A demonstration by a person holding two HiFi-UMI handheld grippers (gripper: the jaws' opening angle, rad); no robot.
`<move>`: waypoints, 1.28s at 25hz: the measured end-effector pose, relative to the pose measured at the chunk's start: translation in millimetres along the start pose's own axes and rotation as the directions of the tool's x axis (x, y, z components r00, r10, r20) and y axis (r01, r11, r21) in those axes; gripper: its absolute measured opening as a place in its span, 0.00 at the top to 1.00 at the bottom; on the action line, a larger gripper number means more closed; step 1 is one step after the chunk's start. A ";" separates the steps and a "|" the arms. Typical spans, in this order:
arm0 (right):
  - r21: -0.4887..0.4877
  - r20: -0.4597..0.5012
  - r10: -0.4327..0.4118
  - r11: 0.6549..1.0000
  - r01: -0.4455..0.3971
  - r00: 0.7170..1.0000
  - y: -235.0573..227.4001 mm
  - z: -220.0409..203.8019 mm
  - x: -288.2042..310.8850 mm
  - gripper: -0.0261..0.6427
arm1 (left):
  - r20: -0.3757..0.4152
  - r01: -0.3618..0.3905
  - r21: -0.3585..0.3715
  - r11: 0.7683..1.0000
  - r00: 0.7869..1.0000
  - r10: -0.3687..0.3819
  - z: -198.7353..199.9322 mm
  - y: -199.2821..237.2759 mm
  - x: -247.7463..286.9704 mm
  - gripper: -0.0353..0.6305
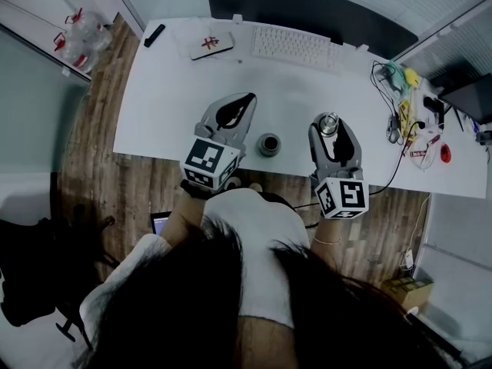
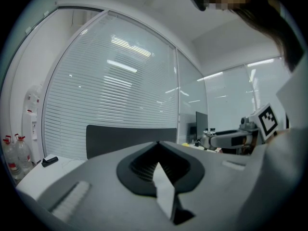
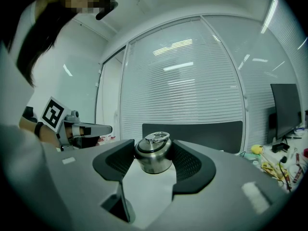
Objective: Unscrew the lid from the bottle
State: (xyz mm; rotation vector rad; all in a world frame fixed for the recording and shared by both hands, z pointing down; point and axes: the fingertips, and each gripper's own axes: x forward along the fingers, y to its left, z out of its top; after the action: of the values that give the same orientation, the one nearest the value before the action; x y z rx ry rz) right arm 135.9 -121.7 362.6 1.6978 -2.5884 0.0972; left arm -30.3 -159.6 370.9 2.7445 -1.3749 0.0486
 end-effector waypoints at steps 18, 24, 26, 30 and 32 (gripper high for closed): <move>0.001 0.001 0.023 1.000 -0.023 1.000 5.5 -0.6 3.2 0.59 | 0.007 -0.005 0.004 1.000 1.000 0.005 0.6 3.1 -3.1 0.86; 0.006 -0.007 0.025 1.000 -0.025 1.000 7.0 -2.1 5.4 0.59 | 0.009 -0.006 0.005 1.000 1.000 0.006 1.4 5.1 -3.9 0.86; 0.009 -0.009 0.023 1.000 -0.023 1.000 7.4 -3.7 5.1 0.59 | 0.011 -0.007 0.004 1.000 1.000 0.007 1.4 5.6 -5.0 0.86; 0.013 -0.011 0.021 1.000 -0.021 1.000 8.6 -3.3 4.4 0.59 | 0.015 -0.010 0.002 1.000 1.000 0.010 2.6 6.9 -6.8 0.86; 0.010 -0.016 0.021 1.000 -0.021 1.000 9.7 -1.7 4.4 0.59 | 0.016 -0.010 0.000 1.000 1.000 0.010 2.2 7.2 -7.3 0.86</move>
State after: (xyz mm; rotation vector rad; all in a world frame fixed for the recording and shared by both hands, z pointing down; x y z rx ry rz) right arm 125.2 -121.7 364.3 1.6661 -2.5989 0.1238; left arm -40.4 -158.2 368.6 2.7438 -1.3931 0.0277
